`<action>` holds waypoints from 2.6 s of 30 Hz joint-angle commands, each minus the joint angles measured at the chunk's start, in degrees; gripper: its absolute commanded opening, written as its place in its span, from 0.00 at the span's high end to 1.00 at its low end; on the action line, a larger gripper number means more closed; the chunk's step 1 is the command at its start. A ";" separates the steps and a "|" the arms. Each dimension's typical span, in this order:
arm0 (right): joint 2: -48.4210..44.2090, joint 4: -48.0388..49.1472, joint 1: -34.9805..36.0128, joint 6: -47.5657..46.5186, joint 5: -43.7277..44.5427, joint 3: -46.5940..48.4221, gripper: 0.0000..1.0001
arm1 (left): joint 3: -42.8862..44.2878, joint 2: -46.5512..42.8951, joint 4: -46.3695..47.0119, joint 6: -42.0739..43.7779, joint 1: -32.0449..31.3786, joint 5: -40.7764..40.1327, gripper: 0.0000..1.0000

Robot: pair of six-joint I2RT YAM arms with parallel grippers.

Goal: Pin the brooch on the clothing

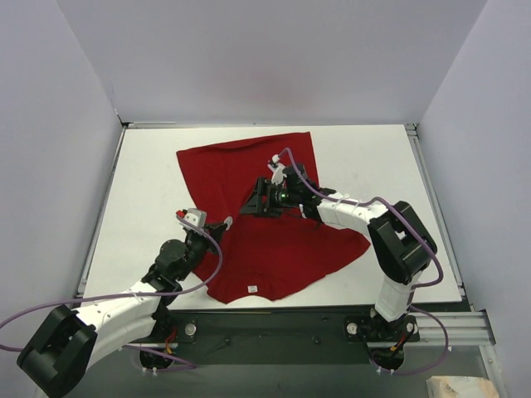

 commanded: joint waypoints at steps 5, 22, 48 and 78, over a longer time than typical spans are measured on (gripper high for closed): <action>-3.26 8.97 0.10 -5.22 -4.93 -2.54 0.26 | -0.79 -1.80 7.47 -2.14 3.86 8.26 1.00; -8.11 18.91 0.27 -17.62 -14.24 -4.83 0.00 | 1.04 -0.58 5.63 -3.81 10.01 22.58 1.00; -12.50 23.73 1.68 -15.26 -21.18 -11.77 0.03 | 3.86 9.45 18.46 -9.26 12.74 43.00 1.00; -13.38 27.88 2.91 -10.06 -25.41 -14.85 0.50 | 2.99 9.62 22.32 -11.89 13.71 41.77 1.00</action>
